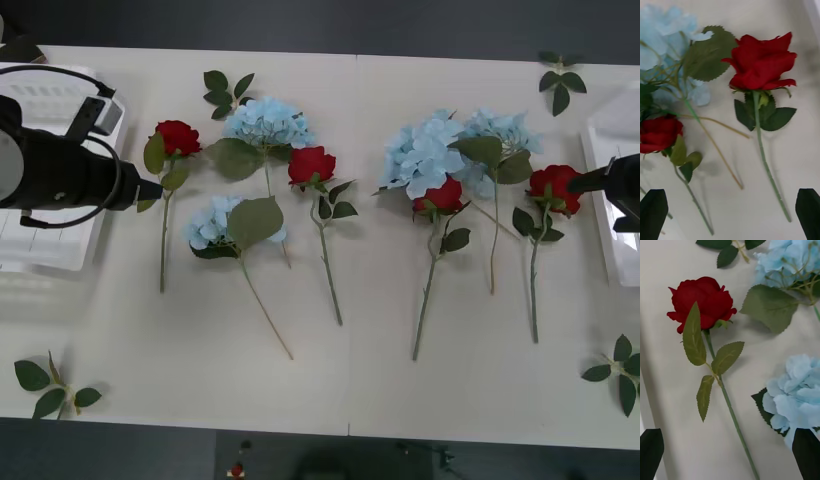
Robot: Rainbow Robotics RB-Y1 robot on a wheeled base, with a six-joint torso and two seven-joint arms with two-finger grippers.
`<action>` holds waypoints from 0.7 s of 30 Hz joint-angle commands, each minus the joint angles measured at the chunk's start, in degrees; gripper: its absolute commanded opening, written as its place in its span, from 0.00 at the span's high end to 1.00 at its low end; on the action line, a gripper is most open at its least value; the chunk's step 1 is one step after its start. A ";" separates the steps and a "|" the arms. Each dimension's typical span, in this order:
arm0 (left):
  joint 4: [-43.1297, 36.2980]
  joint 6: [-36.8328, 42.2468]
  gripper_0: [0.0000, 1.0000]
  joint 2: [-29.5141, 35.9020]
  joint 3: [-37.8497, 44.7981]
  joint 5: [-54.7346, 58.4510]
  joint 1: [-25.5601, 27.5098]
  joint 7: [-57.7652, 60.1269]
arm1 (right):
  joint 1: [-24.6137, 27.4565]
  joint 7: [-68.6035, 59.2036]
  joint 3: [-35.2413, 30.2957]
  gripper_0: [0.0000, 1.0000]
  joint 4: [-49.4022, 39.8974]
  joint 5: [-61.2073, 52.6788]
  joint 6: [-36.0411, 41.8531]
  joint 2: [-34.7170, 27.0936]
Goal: Put the red flowers into the right box and the blue flowers into the left box
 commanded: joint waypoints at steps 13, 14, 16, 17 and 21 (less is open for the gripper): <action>12.45 -10.67 0.00 -7.80 -6.05 -17.10 -5.46 4.25 | -7.35 -3.78 0.19 0.00 14.51 16.81 -6.59 14.17; 13.60 -11.63 0.00 -8.15 -6.40 -17.98 -5.90 4.43 | -8.15 -3.87 0.89 0.00 15.57 17.17 -7.65 14.61; 15.88 -13.22 0.00 -8.94 -6.92 -19.21 -6.78 4.60 | -9.46 -4.05 2.74 0.00 17.50 17.25 -9.58 15.05; 16.94 -13.92 0.00 -9.20 -6.92 -19.82 -7.22 4.69 | -10.08 -4.22 3.70 0.00 18.47 17.34 -10.46 15.23; 20.63 -16.29 0.00 -10.70 -7.10 -22.99 -8.71 4.87 | -12.45 -4.58 7.75 0.00 22.16 17.78 -13.89 16.10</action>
